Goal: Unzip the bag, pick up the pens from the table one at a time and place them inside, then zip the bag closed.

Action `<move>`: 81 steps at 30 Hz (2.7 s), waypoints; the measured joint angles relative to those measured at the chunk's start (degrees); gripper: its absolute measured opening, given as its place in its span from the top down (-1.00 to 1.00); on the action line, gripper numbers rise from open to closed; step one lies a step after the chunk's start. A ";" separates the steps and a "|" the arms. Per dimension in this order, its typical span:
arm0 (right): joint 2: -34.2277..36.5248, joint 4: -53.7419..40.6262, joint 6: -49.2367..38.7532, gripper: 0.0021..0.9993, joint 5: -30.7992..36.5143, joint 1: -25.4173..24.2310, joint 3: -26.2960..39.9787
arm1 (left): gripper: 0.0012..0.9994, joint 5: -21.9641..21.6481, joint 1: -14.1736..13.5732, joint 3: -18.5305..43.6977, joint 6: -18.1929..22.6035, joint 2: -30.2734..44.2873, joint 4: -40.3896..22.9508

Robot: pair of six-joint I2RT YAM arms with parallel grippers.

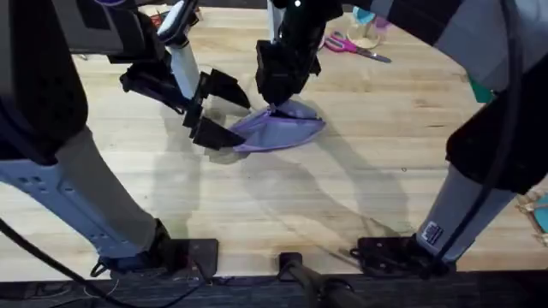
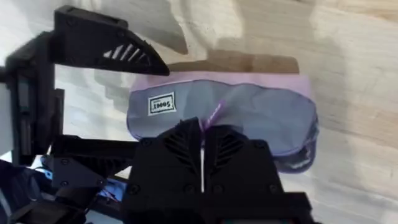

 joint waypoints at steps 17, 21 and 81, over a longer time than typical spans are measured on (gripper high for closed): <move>-0.40 -1.11 0.00 0.94 -0.05 -2.57 1.91 | -0.99 0.20 0.00 0.00 0.00 0.00 0.02; -1.64 -1.07 0.00 0.94 -0.07 -2.63 2.69 | -0.99 0.20 0.00 0.00 0.00 0.00 0.02; -2.78 -3.34 -9.91 0.94 1.89 -12.86 3.45 | 0.92 1.42 -0.55 -0.07 -0.02 0.00 2.16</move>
